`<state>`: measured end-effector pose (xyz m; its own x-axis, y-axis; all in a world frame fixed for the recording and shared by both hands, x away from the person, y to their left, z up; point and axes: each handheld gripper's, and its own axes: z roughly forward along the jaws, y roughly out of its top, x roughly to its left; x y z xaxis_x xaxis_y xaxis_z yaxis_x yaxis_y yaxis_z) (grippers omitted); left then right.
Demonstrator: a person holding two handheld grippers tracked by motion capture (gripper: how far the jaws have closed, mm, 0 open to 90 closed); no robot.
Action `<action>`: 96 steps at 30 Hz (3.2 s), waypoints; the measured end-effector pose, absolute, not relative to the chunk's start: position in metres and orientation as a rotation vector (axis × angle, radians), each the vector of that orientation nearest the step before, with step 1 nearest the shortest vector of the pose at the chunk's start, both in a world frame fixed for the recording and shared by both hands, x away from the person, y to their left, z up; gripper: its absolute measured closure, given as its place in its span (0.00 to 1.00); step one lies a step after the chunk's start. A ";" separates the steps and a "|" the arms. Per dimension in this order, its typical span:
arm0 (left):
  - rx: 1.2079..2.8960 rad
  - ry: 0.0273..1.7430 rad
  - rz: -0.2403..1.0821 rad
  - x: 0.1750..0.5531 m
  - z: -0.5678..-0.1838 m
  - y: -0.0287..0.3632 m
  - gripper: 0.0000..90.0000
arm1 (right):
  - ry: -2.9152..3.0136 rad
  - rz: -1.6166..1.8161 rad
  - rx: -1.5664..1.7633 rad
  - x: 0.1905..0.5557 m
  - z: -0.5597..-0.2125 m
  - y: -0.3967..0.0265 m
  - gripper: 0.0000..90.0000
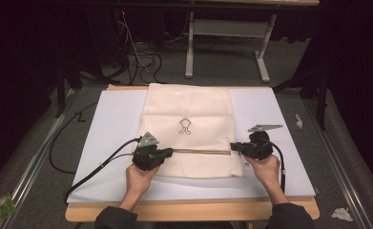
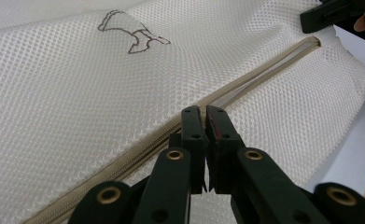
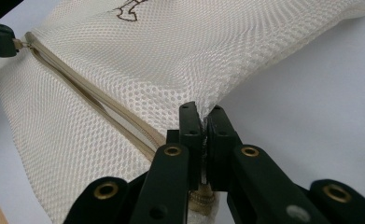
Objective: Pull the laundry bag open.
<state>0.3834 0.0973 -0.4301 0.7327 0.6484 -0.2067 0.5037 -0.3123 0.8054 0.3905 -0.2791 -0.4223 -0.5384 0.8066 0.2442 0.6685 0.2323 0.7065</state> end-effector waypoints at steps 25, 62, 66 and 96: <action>1.962 0.921 0.217 0.384 -0.429 0.117 0.97 | 2.312 1.188 1.422 0.392 -0.420 -0.283 0.98; 1.918 0.977 0.248 0.386 -0.427 0.142 0.97 | 2.276 1.183 1.438 0.397 -0.416 -0.289 0.98; 1.918 0.981 0.250 0.387 -0.427 0.142 0.97 | 2.271 1.180 1.443 0.398 -0.417 -0.290 0.98; 1.906 1.027 0.281 0.390 -0.425 0.165 0.97 | 2.232 1.170 1.464 0.402 -0.411 -0.300 0.98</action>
